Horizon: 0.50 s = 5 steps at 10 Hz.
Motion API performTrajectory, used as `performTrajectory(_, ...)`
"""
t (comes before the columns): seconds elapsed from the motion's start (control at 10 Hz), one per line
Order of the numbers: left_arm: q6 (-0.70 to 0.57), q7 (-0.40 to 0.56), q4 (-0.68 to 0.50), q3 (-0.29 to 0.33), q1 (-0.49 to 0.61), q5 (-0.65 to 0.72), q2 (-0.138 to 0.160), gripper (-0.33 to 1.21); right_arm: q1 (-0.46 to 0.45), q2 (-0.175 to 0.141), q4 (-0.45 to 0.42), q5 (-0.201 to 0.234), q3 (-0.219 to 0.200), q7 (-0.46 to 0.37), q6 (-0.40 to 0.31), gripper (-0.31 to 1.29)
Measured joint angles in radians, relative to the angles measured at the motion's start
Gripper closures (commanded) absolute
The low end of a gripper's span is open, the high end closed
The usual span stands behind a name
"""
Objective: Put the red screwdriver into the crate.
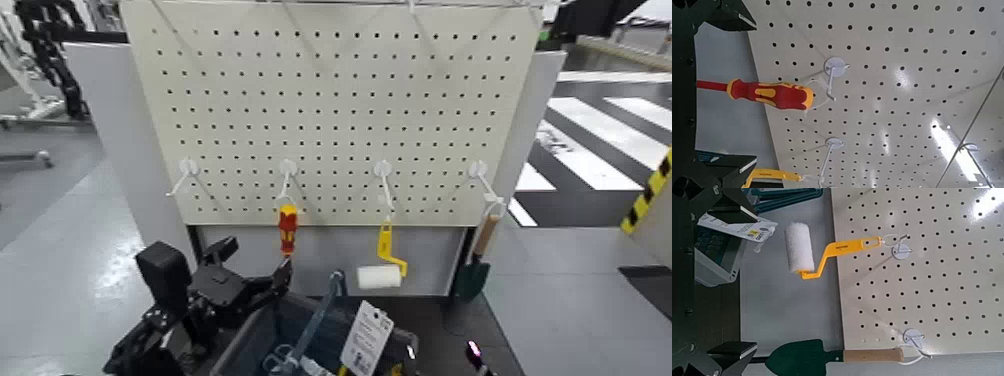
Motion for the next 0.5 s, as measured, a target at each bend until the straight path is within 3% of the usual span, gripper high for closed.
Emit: performTrajectory(0.5,0.006,-0.005,0.004,-0.002,-0.006,0.006,0.003,0.11,-0.003,-0.002,0.002,-0.004,0.003,0.001,-0.001,0.16)
